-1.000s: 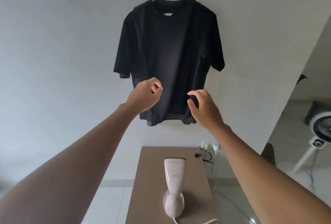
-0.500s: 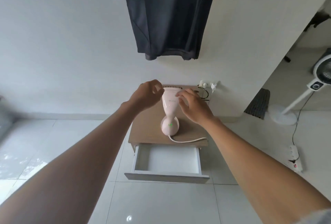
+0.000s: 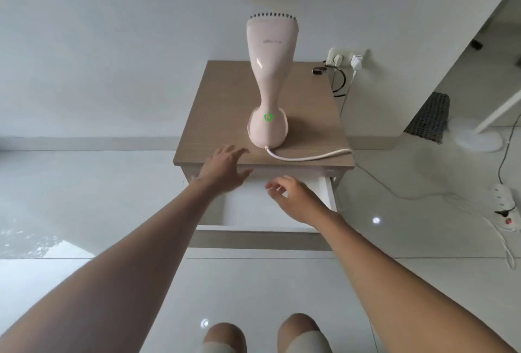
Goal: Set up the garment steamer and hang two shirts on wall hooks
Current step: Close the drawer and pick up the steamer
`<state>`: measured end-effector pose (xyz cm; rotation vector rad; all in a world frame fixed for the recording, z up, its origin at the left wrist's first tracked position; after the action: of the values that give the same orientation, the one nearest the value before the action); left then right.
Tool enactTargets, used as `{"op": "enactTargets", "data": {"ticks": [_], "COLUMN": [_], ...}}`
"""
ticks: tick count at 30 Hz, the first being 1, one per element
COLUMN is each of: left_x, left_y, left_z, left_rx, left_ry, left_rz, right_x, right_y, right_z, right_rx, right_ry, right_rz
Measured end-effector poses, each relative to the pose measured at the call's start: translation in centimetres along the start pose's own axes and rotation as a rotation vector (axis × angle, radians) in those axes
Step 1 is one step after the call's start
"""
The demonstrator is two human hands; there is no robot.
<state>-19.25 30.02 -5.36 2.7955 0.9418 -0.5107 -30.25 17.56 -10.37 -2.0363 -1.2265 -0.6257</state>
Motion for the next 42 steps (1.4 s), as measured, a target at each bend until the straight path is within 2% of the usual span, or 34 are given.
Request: {"op": "enactTargets", "data": {"ticks": [4, 6, 9, 12, 15, 21, 27, 32, 34, 37, 42], "left_x": [2.6, 3.2, 3.8, 4.3, 4.5, 5.3, 5.5, 5.5, 5.5, 5.7, 5.4], "left_y": [1.6, 1.8, 1.5, 1.4, 1.2, 1.8, 2.4, 2.7, 2.8, 2.9, 3.1], "left_z": [1.9, 1.9, 1.7, 1.7, 1.7, 1.6, 1.4, 1.3, 1.3, 1.4, 1.3], "left_rx": [-0.148, -0.249, -0.393, -0.448, -0.478, -0.429, -0.357, -0.323, -0.320, -0.313, -0.268], "left_ry": [0.061, 0.072, 0.097, 0.074, 0.053, -0.002, 0.008, 0.014, 0.011, 0.004, 0.019], "left_rz": [0.090, 0.138, 0.183, 0.181, 0.156, 0.089, 0.078, 0.076, 0.078, 0.071, 0.086], "right_x": [-2.4, -2.7, -3.0, -3.3, -2.3, 0.8, 0.8, 1.5, 2.5, 3.2, 3.0], "right_y": [2.8, 3.2, 3.0, 2.4, 1.7, 1.6, 3.0, 4.4, 4.4, 4.3, 4.3], "right_z": [4.2, 5.8, 7.7, 9.3, 9.2, 9.0, 6.8, 5.3, 5.1, 5.3, 4.8], "right_rx": [0.255, 0.415, 0.550, 0.564, 0.454, 0.368, 0.120, -0.317, -0.551, -0.832, -1.008], "right_ry": [0.148, 0.132, 0.014, -0.136, -0.217, -0.410, -0.398, -0.477, -0.601, -0.699, -0.668], "right_rz": [0.130, 0.150, 0.101, 0.053, -0.034, -0.104, -0.119, -0.285, -0.383, -0.433, -0.484]}}
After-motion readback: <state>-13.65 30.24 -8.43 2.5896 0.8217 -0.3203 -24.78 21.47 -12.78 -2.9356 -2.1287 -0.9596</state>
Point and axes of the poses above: each hand's wrist, its own y-axis towards the middle knuckle, its own z-axis out of the palm, x = y × z, the point moved 9 cm from there along y, towards the middle knuckle, and after that the axes turned 15 degrees about z, right-handed, at the moved point
